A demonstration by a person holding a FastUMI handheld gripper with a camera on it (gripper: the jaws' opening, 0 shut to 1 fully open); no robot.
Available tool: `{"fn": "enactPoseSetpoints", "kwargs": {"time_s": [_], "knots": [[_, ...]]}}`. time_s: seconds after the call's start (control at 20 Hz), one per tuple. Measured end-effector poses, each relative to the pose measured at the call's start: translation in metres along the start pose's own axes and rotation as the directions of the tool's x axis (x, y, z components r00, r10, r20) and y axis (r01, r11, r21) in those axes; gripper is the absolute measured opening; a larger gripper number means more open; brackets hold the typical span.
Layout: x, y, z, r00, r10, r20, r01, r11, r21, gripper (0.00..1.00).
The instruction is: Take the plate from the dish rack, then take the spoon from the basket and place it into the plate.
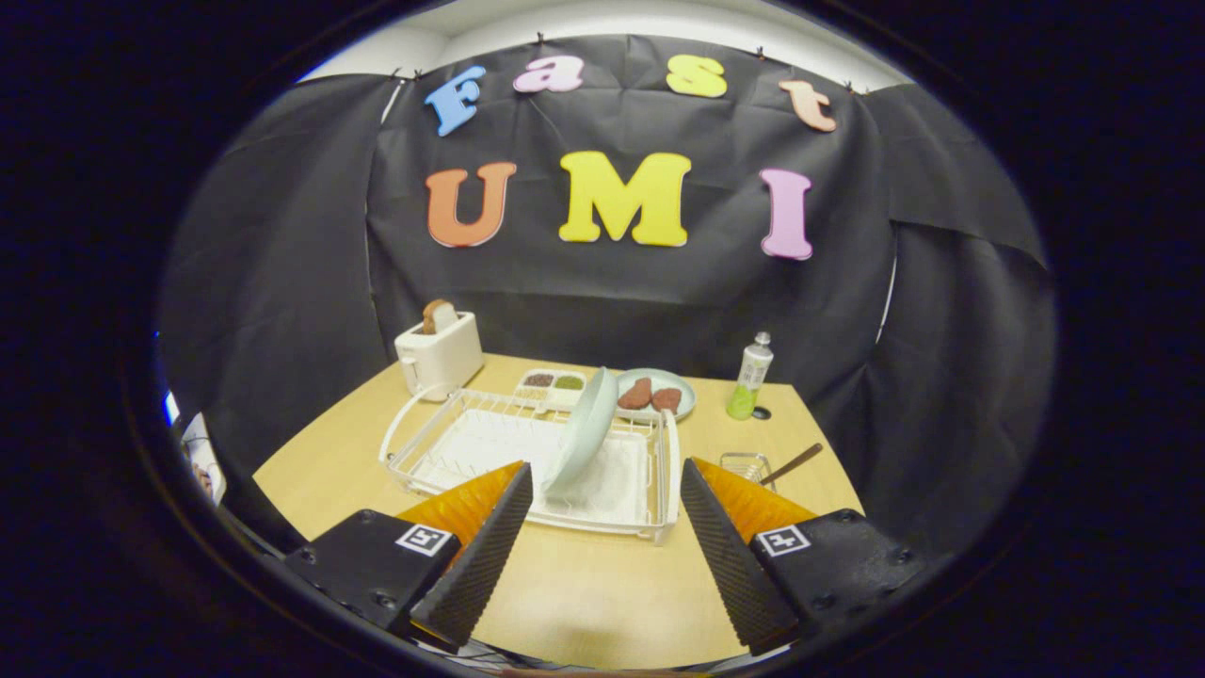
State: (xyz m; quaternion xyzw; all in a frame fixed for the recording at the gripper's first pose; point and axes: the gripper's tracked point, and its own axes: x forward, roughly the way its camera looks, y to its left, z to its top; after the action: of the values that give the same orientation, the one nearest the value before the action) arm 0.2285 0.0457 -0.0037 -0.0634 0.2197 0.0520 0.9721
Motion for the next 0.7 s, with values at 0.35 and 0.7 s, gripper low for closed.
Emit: {"fn": "enactPoseSetpoints", "kwargs": {"time_s": [0.35,0.7], "knots": [[0.107,0.008,0.030,0.953,0.048,-0.299,-0.016,0.994,0.106,0.98],[0.170,-0.010,0.051,0.872,-0.162,-0.461,0.179,0.984,-0.007,0.96]]}}
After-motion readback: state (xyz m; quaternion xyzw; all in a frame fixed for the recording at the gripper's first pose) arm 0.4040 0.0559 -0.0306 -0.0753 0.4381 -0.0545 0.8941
